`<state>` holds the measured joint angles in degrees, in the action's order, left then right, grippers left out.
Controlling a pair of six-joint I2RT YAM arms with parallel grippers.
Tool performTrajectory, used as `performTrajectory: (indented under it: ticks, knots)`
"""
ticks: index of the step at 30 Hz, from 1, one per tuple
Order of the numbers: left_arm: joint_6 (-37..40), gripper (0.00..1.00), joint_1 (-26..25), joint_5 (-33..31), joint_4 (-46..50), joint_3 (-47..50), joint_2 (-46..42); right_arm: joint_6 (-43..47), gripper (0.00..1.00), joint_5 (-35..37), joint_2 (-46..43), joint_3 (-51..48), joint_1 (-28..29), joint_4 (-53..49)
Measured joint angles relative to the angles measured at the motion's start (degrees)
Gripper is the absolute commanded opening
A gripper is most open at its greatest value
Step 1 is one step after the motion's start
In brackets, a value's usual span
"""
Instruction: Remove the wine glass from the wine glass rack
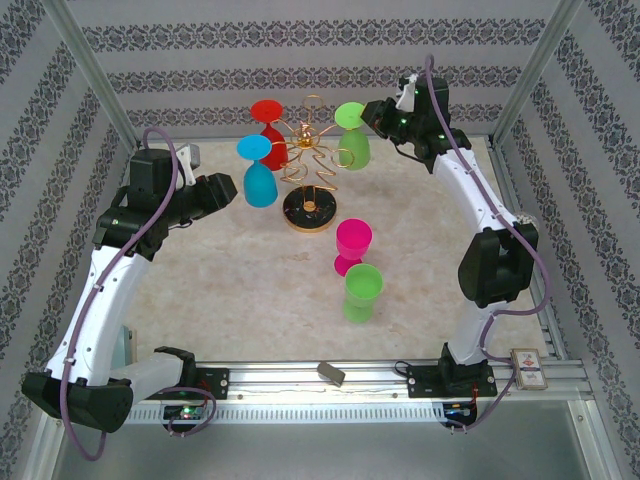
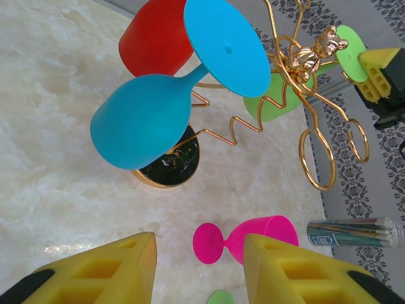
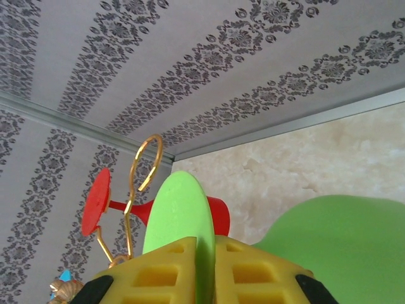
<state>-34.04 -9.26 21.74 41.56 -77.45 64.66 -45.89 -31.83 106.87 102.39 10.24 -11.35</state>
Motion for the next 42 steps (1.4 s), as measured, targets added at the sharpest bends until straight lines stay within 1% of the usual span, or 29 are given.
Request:
performTrajectory:
  ticks: [4, 14, 29, 42]
  knots:
    - [0.0, 0.42, 0.0, 0.0, 0.0, 0.1, 0.0, -1.3, 0.00, -1.0, -0.2, 0.2, 0.0, 1.4]
    - [0.0, 0.41, 0.0, 0.0, -0.3, 0.6, 0.0, -4.3, 0.00, -3.7, -0.3, 0.2, -0.4, 1.7]
    - [0.0, 0.41, 0.0, 0.0, -0.4, 0.7, -0.2, -11.1, 0.00, -6.5, -0.4, 0.2, -0.4, 1.8]
    - [0.0, 0.41, 0.0, 0.1, -0.4, 1.0, -0.4, -12.9, 0.00, -8.0, -1.8, -0.9, -0.4, 2.9]
